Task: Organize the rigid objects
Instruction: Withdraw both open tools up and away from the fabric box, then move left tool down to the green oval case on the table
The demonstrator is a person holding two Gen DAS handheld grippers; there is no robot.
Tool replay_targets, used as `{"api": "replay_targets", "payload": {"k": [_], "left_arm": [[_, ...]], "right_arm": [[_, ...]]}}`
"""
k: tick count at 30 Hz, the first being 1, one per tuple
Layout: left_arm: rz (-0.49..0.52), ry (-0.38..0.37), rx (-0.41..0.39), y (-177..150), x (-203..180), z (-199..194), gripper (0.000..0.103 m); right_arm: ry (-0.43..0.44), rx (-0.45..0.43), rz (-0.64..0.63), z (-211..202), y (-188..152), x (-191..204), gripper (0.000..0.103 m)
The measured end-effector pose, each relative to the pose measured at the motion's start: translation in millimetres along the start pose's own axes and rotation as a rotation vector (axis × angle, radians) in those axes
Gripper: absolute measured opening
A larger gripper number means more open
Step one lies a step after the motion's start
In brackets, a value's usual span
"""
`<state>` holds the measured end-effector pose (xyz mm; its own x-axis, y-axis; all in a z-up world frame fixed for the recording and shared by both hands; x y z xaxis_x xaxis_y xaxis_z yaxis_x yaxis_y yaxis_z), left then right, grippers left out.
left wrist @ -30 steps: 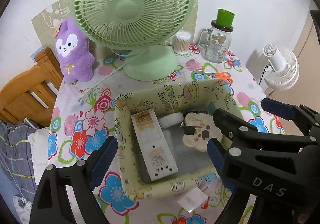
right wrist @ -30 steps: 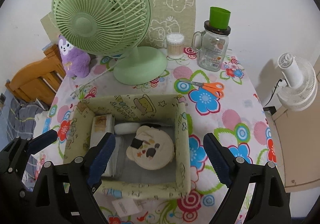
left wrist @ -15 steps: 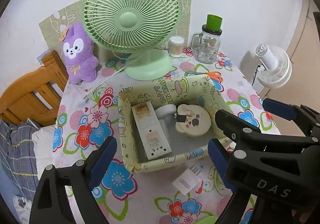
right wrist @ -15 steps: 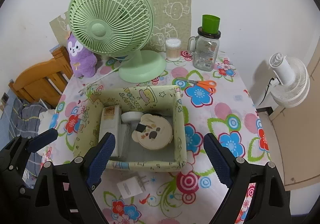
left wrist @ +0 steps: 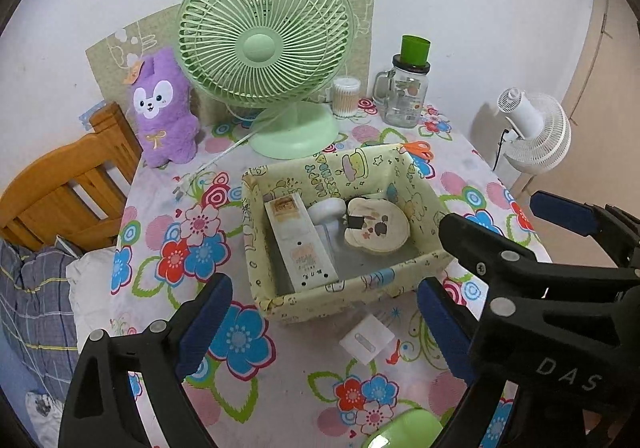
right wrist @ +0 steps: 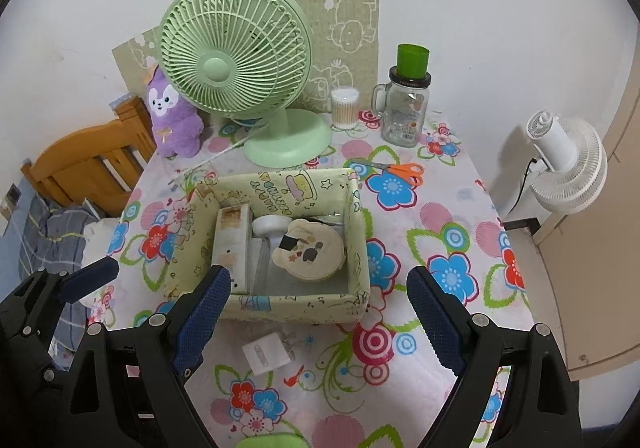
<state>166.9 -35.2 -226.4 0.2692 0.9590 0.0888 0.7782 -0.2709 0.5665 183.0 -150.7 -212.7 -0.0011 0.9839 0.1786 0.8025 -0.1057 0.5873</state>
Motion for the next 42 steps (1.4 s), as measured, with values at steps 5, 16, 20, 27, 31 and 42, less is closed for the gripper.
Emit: {"api": "replay_targets", "payload": {"k": [5,16,20,27,31,42], "left_arm": [[0.004,-0.009,0.006,-12.8,0.7,-3.6,0.096],[0.019,-0.044,0.024,-43.6,-7.6,0.4,0.096],[0.014,-0.056,0.034,-54.6,-11.9,3.5,0.096],[0.003,-0.052,0.047,-69.9,-20.3,9.5,0.097],[-0.017,-0.071,0.074,-84.8,-26.9,17.4,0.097],[-0.078,-0.054,0.125,-109.7,-34.1,27.4,0.097]], "right_arm": [[0.005,-0.002,0.01,-5.7,-9.5,0.8,0.092],[0.009,0.015,0.028,-7.6,-43.5,-3.9,0.092],[0.011,0.018,0.03,-7.7,-53.1,-6.3,0.092],[0.002,0.031,0.024,-3.0,-74.0,-10.4,0.092],[-0.013,0.047,0.03,2.7,-89.0,-14.7,0.092],[-0.032,0.041,0.042,-1.5,-108.8,-22.8,0.092]]}}
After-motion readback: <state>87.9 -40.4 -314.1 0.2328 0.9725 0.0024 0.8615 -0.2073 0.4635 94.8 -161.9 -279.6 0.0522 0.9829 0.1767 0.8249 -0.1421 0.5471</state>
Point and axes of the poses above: each gripper's, at about its wrist camera, not at the fingertips, and z roughly the way its jaws point, x to its left, y to its top, the point moved 10 cm from there along z, roughly the way its jaws point, and after that the axes turned 9 degrees about z, right-handed, at the moved point
